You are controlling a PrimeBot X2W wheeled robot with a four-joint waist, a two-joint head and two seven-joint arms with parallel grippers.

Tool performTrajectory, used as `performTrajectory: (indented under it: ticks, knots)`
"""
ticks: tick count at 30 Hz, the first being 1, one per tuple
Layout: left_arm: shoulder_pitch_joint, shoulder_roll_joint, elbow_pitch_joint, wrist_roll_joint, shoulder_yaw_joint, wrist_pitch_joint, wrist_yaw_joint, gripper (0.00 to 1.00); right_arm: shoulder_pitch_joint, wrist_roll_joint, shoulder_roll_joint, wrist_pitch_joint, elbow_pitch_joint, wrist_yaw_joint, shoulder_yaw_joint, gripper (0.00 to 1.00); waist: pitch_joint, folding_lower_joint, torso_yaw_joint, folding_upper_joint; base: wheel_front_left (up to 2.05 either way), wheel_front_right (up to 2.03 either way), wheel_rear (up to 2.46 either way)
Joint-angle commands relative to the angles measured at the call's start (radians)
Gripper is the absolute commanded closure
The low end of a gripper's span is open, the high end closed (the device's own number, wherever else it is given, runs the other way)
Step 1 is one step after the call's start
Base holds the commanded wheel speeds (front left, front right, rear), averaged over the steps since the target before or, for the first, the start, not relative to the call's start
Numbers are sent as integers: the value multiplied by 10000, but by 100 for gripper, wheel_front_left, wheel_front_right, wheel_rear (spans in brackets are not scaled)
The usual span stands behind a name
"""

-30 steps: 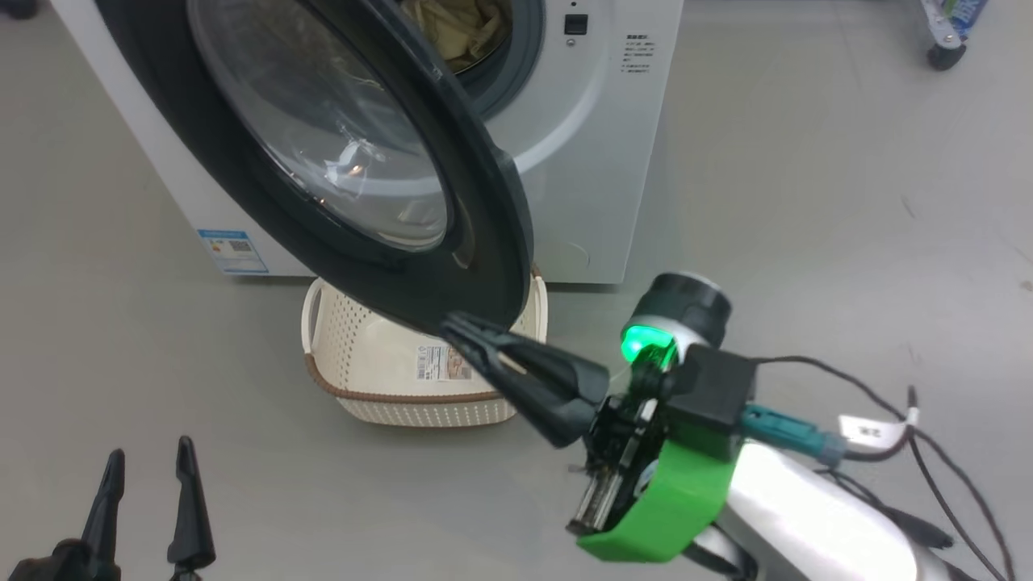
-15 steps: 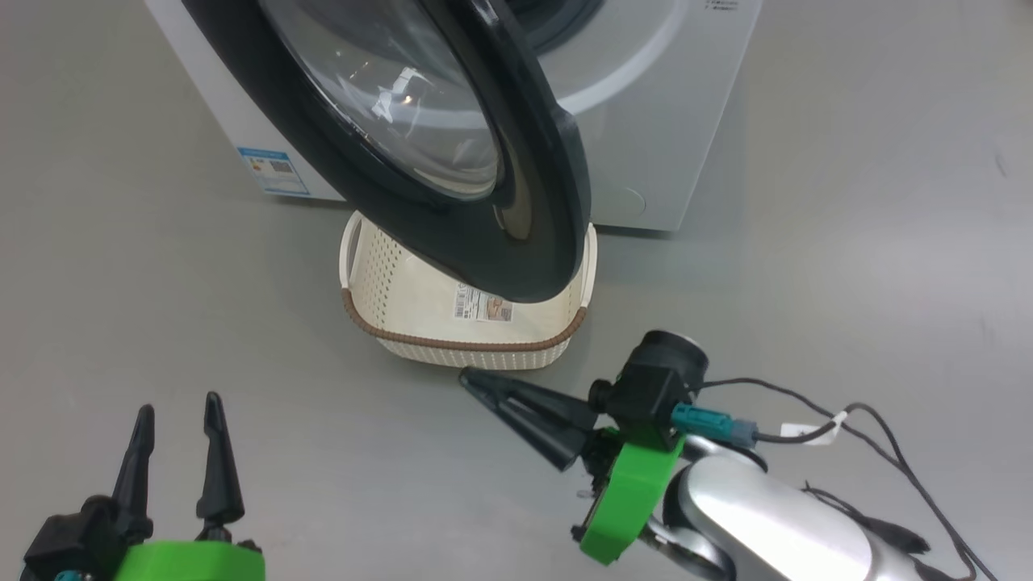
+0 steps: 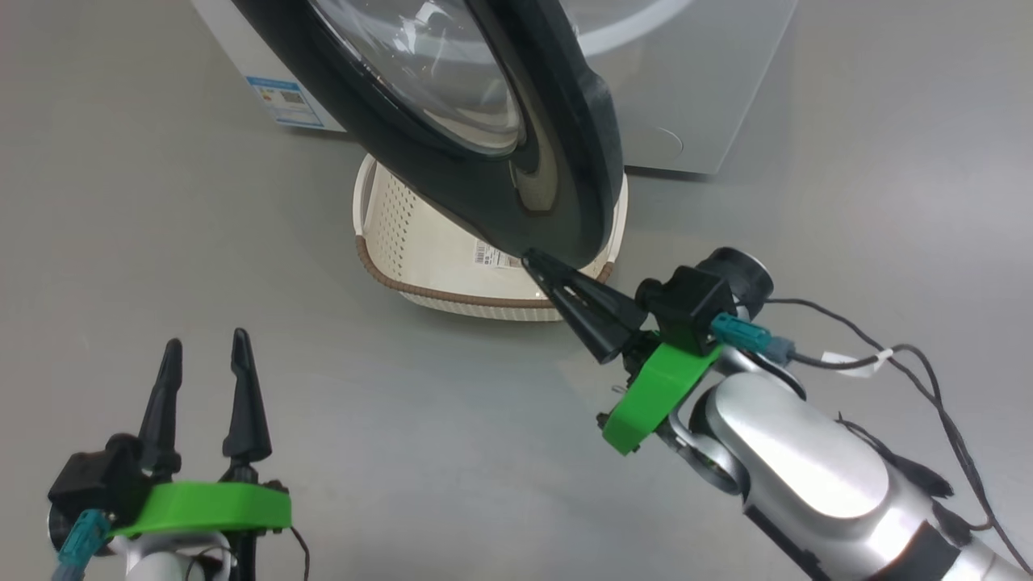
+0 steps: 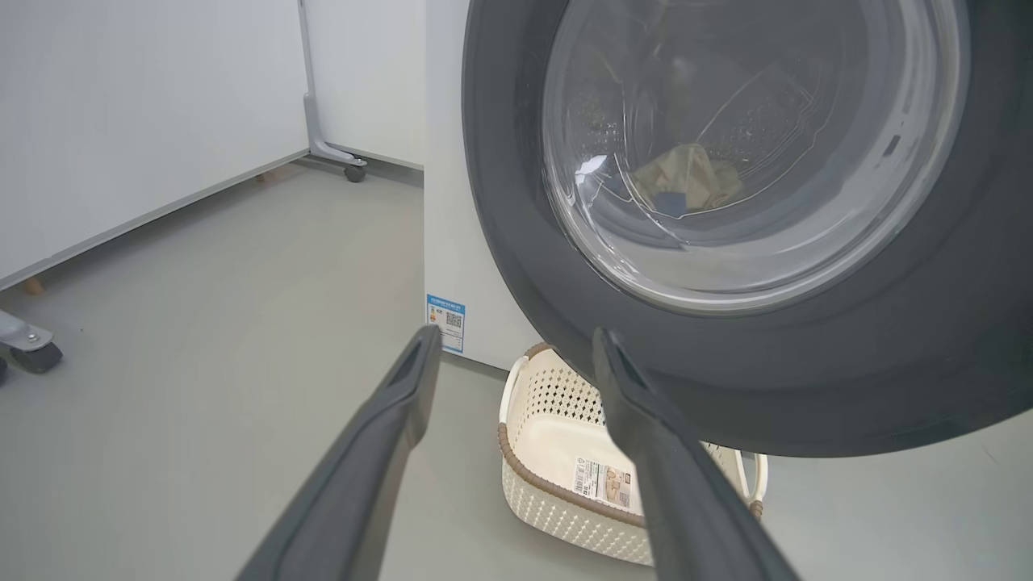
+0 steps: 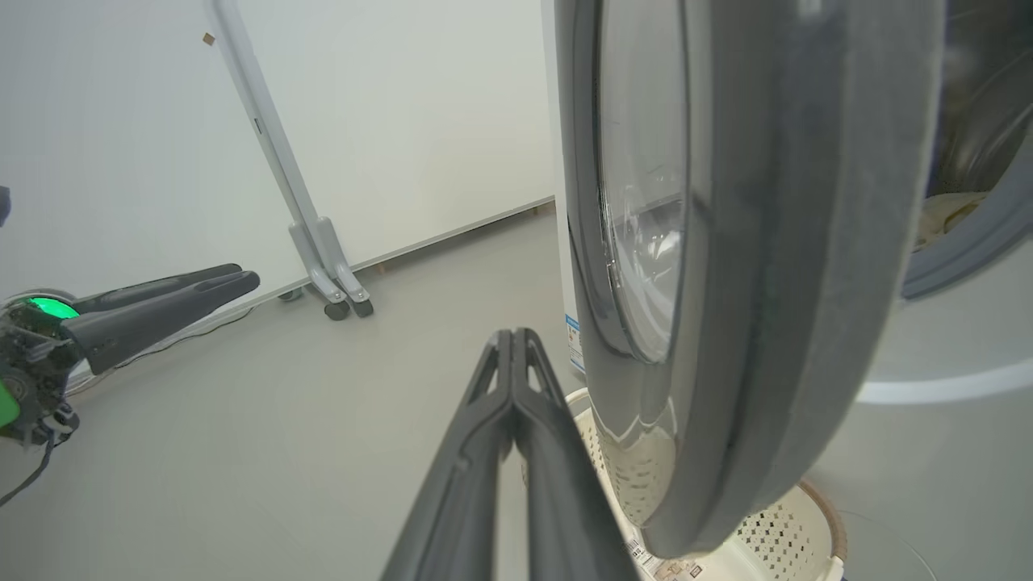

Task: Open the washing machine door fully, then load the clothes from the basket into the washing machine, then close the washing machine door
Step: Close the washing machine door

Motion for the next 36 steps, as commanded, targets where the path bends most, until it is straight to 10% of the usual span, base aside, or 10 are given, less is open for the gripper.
performTrajectory:
  ticks: [1, 36]
  knots:
    - [-248, 98, -220, 75, 349, -68, -51, 0, -274, -77, 260, -110, -150, -4, -230, 100, 78, -2, 32, 0, 0, 0, 0]
    - [-1573, 26, -89, -181, -650, -69, -66, 0, -3120, -1698, 433, -209, 1849, -4, -4514, 100, 1747, -2, 413, 0, 0, 0, 0]
